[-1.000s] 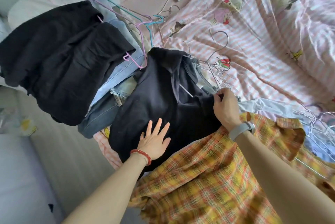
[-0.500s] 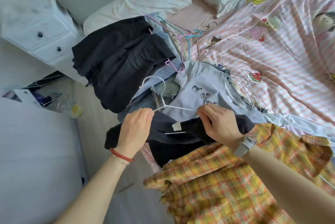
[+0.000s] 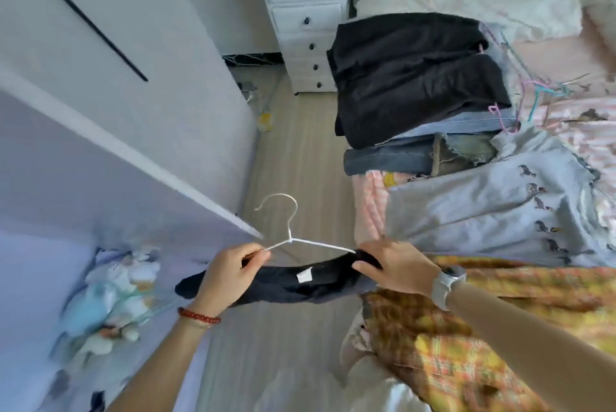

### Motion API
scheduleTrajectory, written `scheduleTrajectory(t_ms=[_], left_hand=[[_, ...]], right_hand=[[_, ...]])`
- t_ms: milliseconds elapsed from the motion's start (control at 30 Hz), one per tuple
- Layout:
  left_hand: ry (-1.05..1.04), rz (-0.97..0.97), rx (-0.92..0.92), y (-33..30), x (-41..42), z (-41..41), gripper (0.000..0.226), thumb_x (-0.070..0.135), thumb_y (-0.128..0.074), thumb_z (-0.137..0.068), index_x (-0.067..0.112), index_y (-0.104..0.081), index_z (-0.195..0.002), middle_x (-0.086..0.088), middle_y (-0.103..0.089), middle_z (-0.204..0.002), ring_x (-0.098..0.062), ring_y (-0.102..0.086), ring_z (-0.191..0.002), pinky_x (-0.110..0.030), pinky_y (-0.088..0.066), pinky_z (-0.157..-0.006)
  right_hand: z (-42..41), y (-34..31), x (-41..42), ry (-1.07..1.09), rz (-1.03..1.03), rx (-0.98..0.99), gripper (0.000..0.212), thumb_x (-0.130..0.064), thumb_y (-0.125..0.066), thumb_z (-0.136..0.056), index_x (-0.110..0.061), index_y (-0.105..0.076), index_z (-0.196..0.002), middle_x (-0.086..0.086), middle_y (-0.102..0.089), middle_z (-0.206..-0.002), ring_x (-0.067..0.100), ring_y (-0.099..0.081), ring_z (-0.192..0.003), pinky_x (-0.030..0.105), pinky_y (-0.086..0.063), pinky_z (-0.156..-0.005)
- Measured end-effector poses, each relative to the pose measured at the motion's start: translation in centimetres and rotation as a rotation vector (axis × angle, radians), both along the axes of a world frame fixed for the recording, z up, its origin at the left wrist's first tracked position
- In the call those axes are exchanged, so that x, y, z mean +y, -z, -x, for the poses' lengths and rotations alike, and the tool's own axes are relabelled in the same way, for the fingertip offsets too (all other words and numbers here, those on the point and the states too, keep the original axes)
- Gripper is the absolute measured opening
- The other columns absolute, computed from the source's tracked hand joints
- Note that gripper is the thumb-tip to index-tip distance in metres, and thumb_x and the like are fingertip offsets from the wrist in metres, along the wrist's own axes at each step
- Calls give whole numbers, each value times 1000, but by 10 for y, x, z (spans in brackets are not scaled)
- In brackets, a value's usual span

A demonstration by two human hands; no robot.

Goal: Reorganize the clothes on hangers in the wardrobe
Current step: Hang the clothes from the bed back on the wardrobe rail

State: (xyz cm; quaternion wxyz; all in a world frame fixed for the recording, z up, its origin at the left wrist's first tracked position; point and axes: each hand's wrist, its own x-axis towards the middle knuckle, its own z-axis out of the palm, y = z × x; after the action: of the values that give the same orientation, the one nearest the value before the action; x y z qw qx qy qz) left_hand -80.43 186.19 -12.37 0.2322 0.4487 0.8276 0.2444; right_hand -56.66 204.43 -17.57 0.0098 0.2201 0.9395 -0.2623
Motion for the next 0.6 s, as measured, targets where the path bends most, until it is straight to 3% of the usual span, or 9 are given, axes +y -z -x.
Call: scheduleTrajectory(t_ms=[133, 200, 333, 467, 533, 600], left_hand=[[-287, -135, 122, -12, -103, 42, 8, -1, -66, -80, 3, -65, -73, 3, -57, -68, -16, -54, -66, -14, -35, -66], [-466, -208, 152, -16, -152, 55, 6, -4, -65, -79, 1, -66, -77, -1, -58, -74, -19, -54, -71, -13, -34, -72], [-757, -296, 189, -29, -240, 82, 7, 1, -63, -83, 2, -68, -88, -5, -64, -89, -19, -55, -86, -26, -37, -85], [-911, -370, 316, -58, -303, 107, 11, 4, -60, -86, 4, -71, -91, -10, -68, -93, -24, -59, -88, -29, -39, -87], [-964, -355, 435, -75, -326, 121, 14, 7, -60, -87, 5, -71, -94, -12, -70, -97, -27, -62, -91, -28, -40, -86], [-1059, -355, 526, -96, -344, 137, 20, 11, -60, -87, 5, -68, -105, -13, -67, -107, -31, -59, -101, -31, -38, -91]], right_hand=[[63, -16, -69, -217, 11, 50, 63, -59, -18, -88, -20, -53, -122, 3, -65, -112, 25, -60, -102, 33, -43, -81], [99, -28, -104, -297, 17, 140, 54, -51, -21, -94, -19, -52, -124, 3, -65, -111, 26, -61, -100, 34, -44, -80], [168, -63, -176, -466, 14, 285, 37, -35, -36, -95, -13, -61, -111, 0, -70, -96, 23, -66, -83, 30, -52, -68], [230, -102, -229, -468, -129, 442, 38, -40, -39, -93, -14, -67, -93, -5, -70, -71, 18, -65, -58, 21, -49, -48], [261, -117, -250, -422, -158, 486, 22, -33, -54, -86, -15, -67, -87, -5, -67, -62, 18, -63, -52, 19, -45, -47], [293, -130, -268, -366, -131, 488, 16, -29, -61, -86, -15, -67, -90, -2, -69, -67, 22, -64, -59, 23, -46, -54]])
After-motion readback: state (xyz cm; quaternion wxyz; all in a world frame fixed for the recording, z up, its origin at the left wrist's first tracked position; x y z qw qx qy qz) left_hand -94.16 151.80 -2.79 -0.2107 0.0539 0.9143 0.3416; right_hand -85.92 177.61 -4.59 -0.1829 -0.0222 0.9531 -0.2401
